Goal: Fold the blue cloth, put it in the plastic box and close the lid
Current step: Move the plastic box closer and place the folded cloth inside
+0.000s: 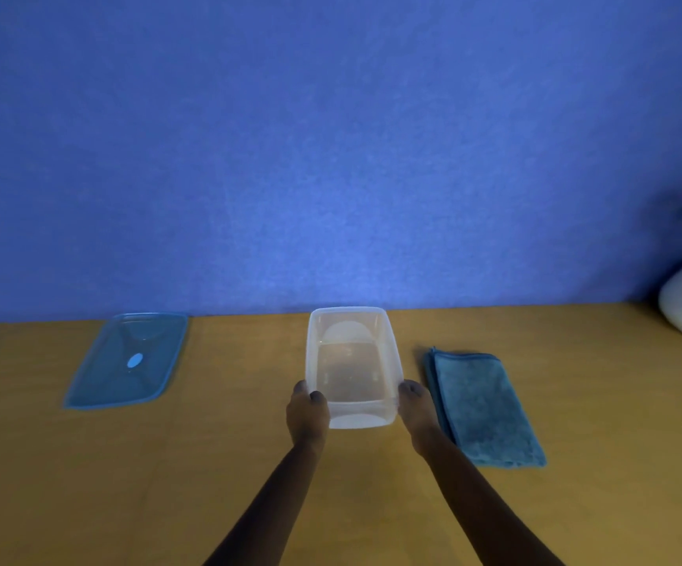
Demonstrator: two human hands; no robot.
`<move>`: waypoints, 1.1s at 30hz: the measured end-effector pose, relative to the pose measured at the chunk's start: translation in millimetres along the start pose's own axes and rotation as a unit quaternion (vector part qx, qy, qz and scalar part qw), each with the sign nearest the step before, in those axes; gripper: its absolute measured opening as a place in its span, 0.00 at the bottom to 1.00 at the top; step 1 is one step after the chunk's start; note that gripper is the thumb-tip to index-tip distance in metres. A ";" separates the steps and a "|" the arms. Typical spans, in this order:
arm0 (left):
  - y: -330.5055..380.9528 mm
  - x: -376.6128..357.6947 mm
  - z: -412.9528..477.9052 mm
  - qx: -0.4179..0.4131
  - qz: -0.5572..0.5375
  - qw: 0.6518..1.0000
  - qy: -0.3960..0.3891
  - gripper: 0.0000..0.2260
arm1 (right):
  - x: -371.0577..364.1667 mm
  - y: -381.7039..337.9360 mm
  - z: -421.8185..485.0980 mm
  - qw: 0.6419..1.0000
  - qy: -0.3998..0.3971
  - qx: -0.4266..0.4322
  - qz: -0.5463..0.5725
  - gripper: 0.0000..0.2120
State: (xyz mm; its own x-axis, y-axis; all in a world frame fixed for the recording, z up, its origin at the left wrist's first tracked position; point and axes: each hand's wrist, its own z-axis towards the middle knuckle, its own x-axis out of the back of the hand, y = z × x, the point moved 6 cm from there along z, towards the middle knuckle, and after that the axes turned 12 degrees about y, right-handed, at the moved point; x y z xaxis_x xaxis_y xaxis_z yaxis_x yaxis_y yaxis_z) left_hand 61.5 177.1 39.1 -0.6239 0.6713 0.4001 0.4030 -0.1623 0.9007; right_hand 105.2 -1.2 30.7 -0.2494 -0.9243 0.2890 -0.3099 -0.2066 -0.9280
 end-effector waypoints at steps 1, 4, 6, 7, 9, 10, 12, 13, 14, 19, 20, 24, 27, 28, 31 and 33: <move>-1.3 -0.2 -0.8 -0.003 0.005 1.000 -0.001 0.16 | 1.0 1.4 -1.8 1.000 -0.003 0.000 -0.004 0.18; -3.0 0.1 -3.8 -0.016 0.013 1.000 -0.004 0.16 | 3.1 6.7 -4.5 1.000 -0.011 0.001 -0.009 0.17; -4.2 0.3 -4.4 -0.024 0.020 0.999 -0.004 0.16 | 3.3 9.2 -6.5 1.000 -0.017 0.001 -0.009 0.15; -5.0 0.2 -4.5 -0.028 0.025 0.999 -0.004 0.16 | 3.3 10.4 -7.3 1.000 -0.022 0.001 -0.009 0.14; -6.8 -0.9 -5.1 -0.036 0.039 0.999 -0.007 0.16 | 3.1 13.3 -7.0 1.000 -0.029 -0.006 -0.002 0.13; -7.3 -1.8 -5.4 -0.041 0.048 0.998 -0.008 0.16 | 3.1 15.1 -5.9 0.999 -0.034 -0.010 0.002 0.13; -6.3 -3.5 -5.8 -0.057 0.069 0.996 0.003 0.18 | 4.7 16.1 -3.0 0.999 -0.041 -0.016 0.011 0.14; -3.8 -3.8 -6.3 -0.073 0.085 0.994 0.017 0.21 | 6.5 16.5 -0.6 0.999 -0.042 -0.020 0.019 0.15; 0.4 -4.3 -7.7 -0.098 0.108 0.989 0.033 0.23 | 8.7 16.4 1.3 0.999 -0.043 -0.023 0.023 0.14; 45.6 -19.2 -41.6 -0.356 0.171 0.916 0.071 0.24 | 35.9 18.5 20.9 0.997 -0.005 -0.058 0.049 0.22; 53.1 -27.4 -53.5 -0.415 0.176 0.890 0.064 0.23 | 44.8 18.2 26.2 0.997 0.001 -0.058 0.049 0.22; 70.8 -65.8 -98.6 -0.553 0.219 0.804 -0.012 0.22 | 81.1 24.5 48.2 0.999 0.030 -0.039 0.024 0.18; 70.9 -95.1 -120.6 -0.583 0.246 0.771 -0.074 0.21 | 101.1 27.6 60.7 0.998 0.059 -0.019 0.017 0.15; 68.3 -105.9 -125.9 -0.593 0.251 0.760 -0.088 0.20 | 108.1 28.2 63.9 0.997 0.070 -0.015 0.005 0.13; 58.7 -129.1 -134.5 -0.570 0.271 0.764 -0.133 0.24 | 126.5 28.5 73.2 0.994 0.094 0.025 -0.052 0.16; 50.7 -141.2 -137.6 -0.541 0.274 0.783 -0.141 0.25 | 140.1 30.0 77.7 0.985 0.109 0.054 -0.124 0.15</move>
State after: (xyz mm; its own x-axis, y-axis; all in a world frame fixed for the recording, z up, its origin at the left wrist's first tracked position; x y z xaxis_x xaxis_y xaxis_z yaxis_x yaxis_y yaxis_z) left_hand 77.9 -25.4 51.6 -0.3213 0.3949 0.8607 -0.3397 -0.8965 0.2845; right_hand 132.3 -161.8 25.1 -0.3730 -0.7526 0.5427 -0.2890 -0.4616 -0.8387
